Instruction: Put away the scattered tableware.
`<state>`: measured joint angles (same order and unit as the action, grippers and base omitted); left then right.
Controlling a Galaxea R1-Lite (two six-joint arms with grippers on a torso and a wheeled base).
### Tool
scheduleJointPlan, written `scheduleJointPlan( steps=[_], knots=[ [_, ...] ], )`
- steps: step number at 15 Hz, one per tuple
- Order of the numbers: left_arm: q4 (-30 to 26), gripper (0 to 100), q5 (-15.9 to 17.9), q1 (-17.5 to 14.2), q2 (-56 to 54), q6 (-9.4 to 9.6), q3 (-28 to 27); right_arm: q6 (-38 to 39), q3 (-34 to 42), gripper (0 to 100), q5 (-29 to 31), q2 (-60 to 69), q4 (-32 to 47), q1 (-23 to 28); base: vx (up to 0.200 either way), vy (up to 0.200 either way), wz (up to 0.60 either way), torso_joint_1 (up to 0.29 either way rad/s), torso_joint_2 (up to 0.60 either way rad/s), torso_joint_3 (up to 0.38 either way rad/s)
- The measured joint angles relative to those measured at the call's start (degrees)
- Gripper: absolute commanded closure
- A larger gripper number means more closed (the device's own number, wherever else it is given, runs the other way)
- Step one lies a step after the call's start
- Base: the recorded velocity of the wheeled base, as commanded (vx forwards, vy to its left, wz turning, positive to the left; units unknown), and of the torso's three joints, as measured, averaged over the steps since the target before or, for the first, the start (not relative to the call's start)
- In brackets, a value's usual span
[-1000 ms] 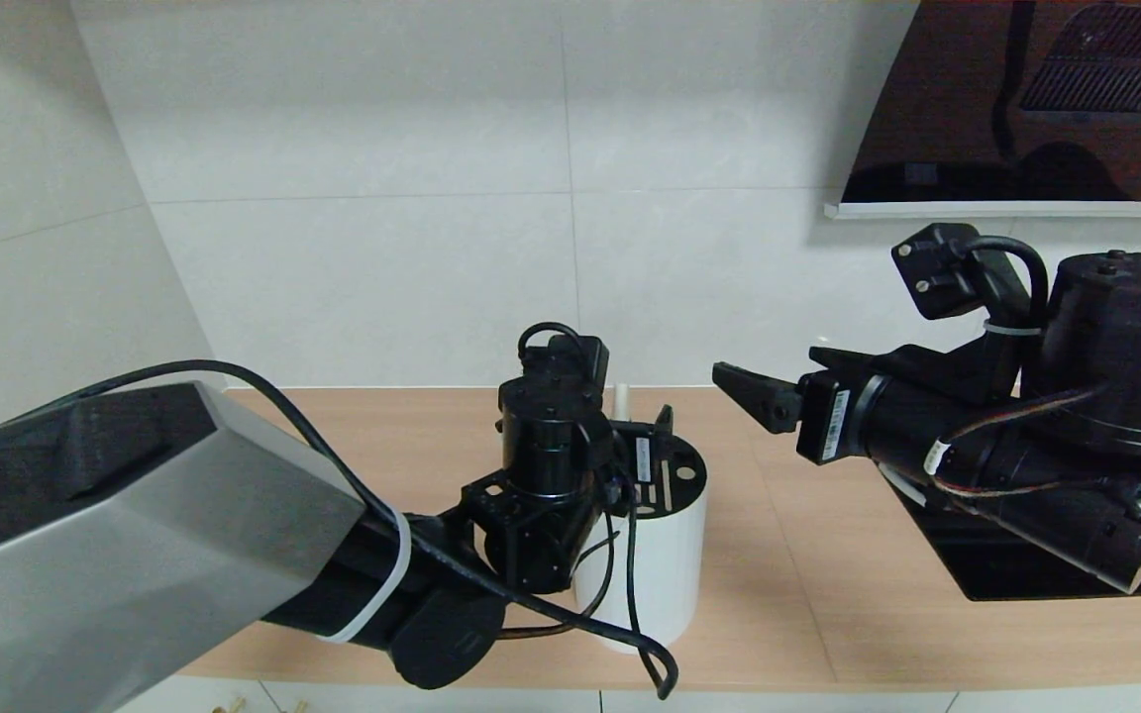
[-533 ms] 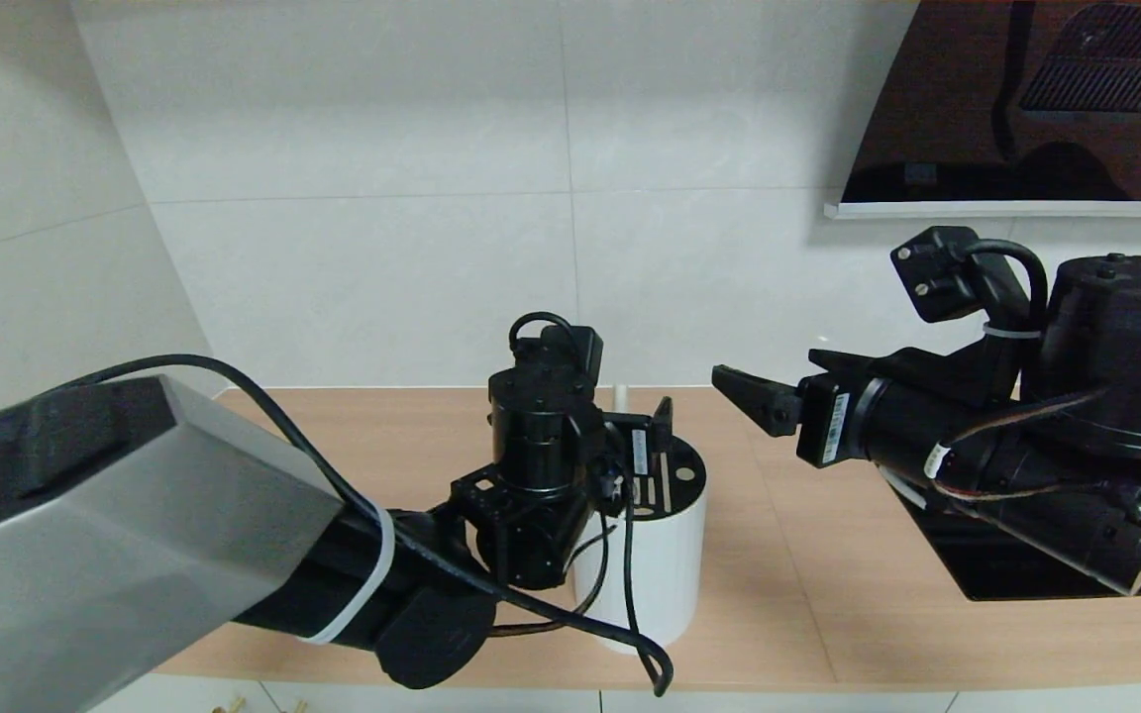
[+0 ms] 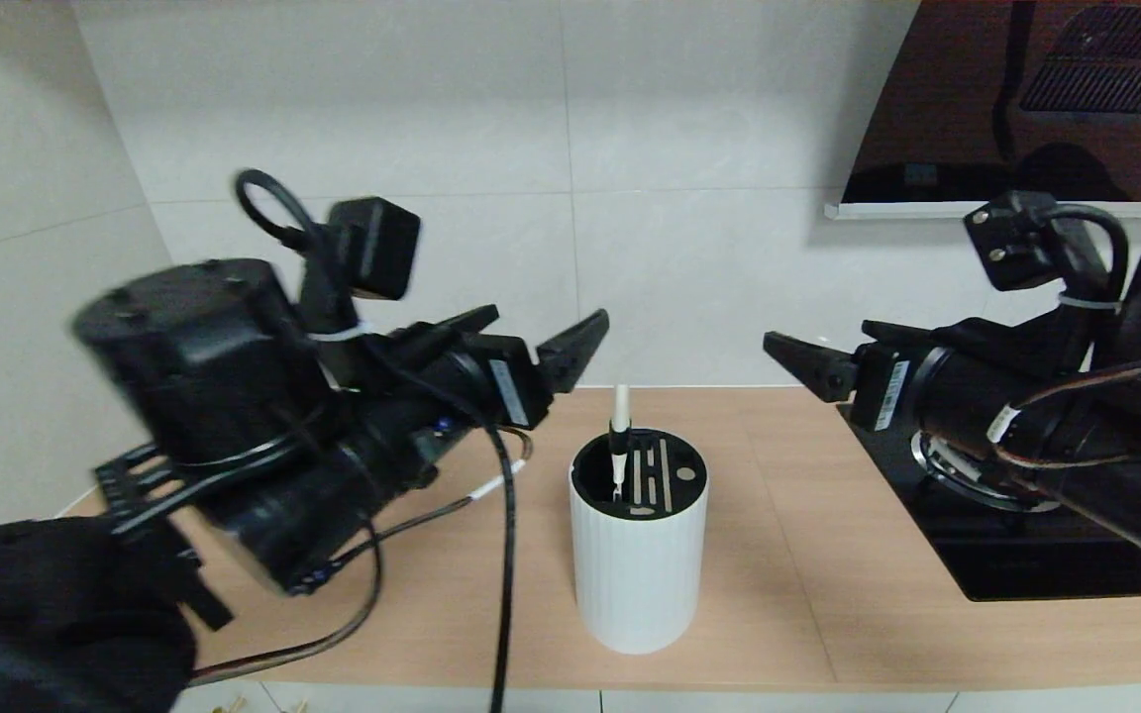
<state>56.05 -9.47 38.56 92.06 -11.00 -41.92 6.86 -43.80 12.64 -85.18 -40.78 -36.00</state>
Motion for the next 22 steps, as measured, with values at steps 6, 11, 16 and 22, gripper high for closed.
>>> scheduleJointPlan(
  steps=[6,11,16,22],
  knots=[
    [-13.0,0,6.6,-9.8,-29.7,0.09,13.2,-1.1,8.2,0,-0.3,16.9,0.6,13.2,0.0,0.0,0.0,0.0,0.0,0.0],
    [-40.2,0,8.1,-16.6,-56.7,0.4,16.2,-1.4,15.6,0,-1.1,39.2,14.1,23.9,0.0,0.0,0.0,0.0,0.0,0.0],
    [-59.0,0,11.7,-27.7,-79.5,0.82,16.9,-1.5,17.9,0,-4.5,66.4,42.0,27.3,0.0,0.0,0.0,0.0,0.0,0.0],
    [-59.9,0,4.0,-35.2,-87.4,6.6,19.7,-2.5,22.5,0,-5.1,80.9,47.2,34.0,0.0,0.0,0.0,0.0,0.0,0.0]
  ],
)
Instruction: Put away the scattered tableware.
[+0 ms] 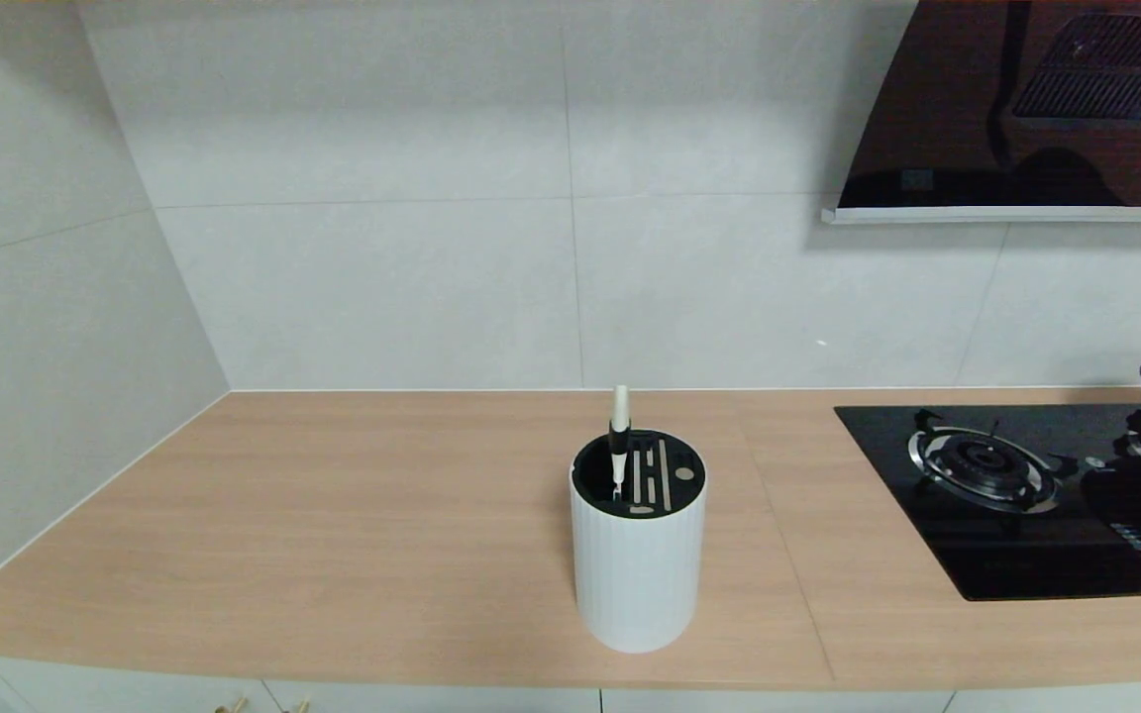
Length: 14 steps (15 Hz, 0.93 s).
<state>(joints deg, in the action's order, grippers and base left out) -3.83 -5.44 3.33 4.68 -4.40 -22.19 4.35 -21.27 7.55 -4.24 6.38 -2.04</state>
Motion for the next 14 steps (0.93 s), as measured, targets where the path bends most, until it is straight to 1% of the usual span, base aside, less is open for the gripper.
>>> scheduleJointPlan(
  steps=[1,2,3,5,6,7,8,10,12,14],
  knots=[
    [0.2,0,1.1,-1.3,-1.4,2.84,1.7,-0.4,2.1,0,1.1,1.6,-0.4,1.0,0.0,0.0,0.0,0.0,0.0,0.0],
    [0.8,0,1.2,-2.0,-2.4,4.89,4.4,-0.7,4.4,0,3.1,2.5,-1.0,1.5,0.0,0.0,0.0,0.0,0.0,0.0],
    [2.1,0,0.9,-2.5,-3.2,6.17,7.1,-0.9,6.8,0,4.4,3.2,-1.5,1.9,0.0,0.0,0.0,0.0,0.0,0.0],
    [6.8,0,0.4,-3.0,-4.2,7.74,14.5,-1.4,13.1,0,5.0,3.8,-6.7,2.1,0.0,0.0,0.0,0.0,0.0,0.0],
    [7.3,0,0.2,-3.1,-4.5,8.03,17.9,-1.4,16.6,0,4.6,4.0,-9.0,2.1,0.0,0.0,0.0,0.0,0.0,0.0],
    [6.0,0,0.0,-3.2,-4.6,7.74,20.2,-1.3,19.1,0,3.4,4.1,-8.9,2.1,0.0,0.0,0.0,0.0,0.0,0.0],
    [6.1,0,0.4,-3.2,-4.7,7.29,21.1,-1.3,20.2,0,2.4,4.1,-8.9,2.1,0.0,0.0,0.0,0.0,0.0,0.0],
    [3.6,0,4.6,-3.2,-4.8,6.74,22.0,-2.0,20.9,0,-3.0,4.2,-6.8,2.1,0.0,0.0,0.0,0.0,0.0,0.0],
    [3.8,0,4.9,-3.3,-4.8,6.36,22.1,-4.2,21.1,0,-4.0,4.2,-6.6,2.1,0.0,0.0,0.0,0.0,0.0,0.0],
    [3.8,0,4.8,-3.2,-4.8,4.47,22.2,-4.3,21.2,0,-4.0,4.2,-6.6,2.1,0.0,0.0,0.0,0.0,0.0,0.0]
  ],
)
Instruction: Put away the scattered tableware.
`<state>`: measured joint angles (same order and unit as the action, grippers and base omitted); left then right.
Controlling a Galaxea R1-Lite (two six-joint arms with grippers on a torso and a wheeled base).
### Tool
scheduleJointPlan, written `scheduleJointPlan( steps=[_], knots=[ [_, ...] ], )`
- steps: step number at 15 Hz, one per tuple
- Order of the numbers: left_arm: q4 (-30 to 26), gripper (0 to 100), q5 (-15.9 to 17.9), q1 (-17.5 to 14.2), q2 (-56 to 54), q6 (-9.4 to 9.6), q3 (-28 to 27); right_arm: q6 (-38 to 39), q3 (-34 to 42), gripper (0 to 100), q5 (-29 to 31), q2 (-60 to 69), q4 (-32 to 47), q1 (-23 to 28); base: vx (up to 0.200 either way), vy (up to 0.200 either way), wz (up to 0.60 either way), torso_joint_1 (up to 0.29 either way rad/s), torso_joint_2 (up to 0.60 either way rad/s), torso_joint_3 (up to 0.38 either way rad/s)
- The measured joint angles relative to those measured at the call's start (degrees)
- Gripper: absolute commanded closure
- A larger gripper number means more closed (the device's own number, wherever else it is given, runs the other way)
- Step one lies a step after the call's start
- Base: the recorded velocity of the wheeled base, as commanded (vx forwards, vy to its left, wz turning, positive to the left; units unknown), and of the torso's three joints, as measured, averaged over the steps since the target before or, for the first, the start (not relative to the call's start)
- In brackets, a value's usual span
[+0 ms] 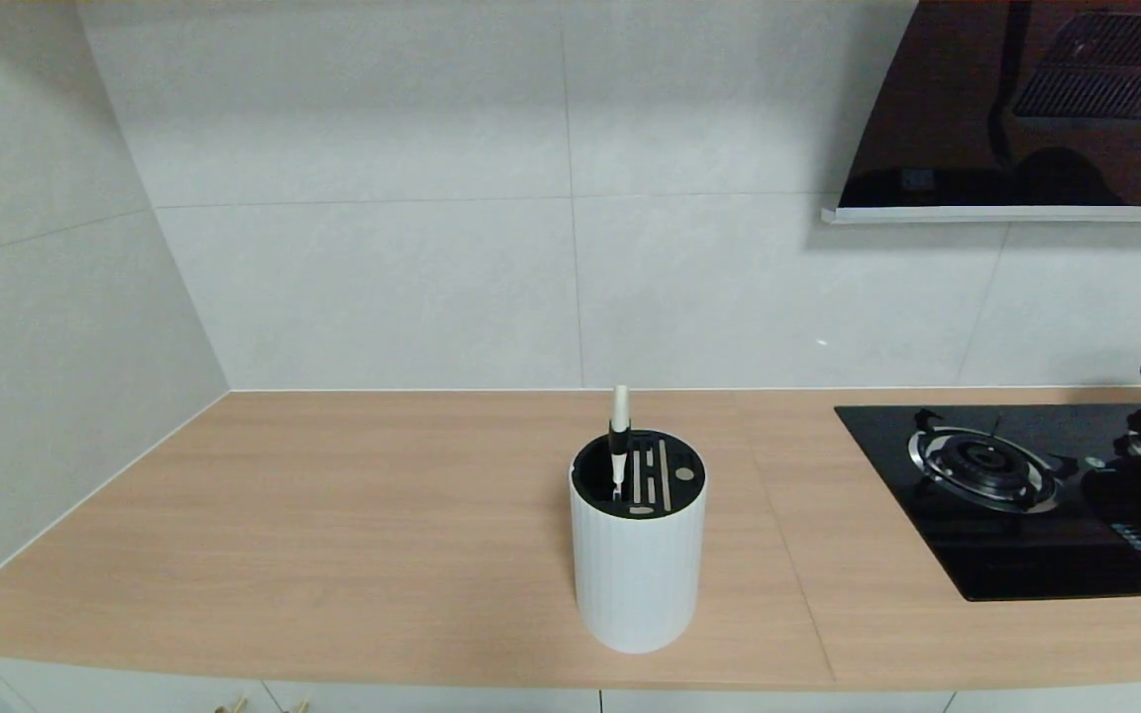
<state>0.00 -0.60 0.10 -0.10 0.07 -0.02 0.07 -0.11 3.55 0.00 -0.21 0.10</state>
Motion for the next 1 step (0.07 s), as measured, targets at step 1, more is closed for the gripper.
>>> scheduleJointPlan(
  steps=[1],
  knots=[
    [0.0,0,0.0,0.0,0.0,-0.17,0.0,0.0,0.0,0,0.0,0.0,0.0,0.0,0.0,0.0,0.0,0.0,0.0,0.0]
  ],
)
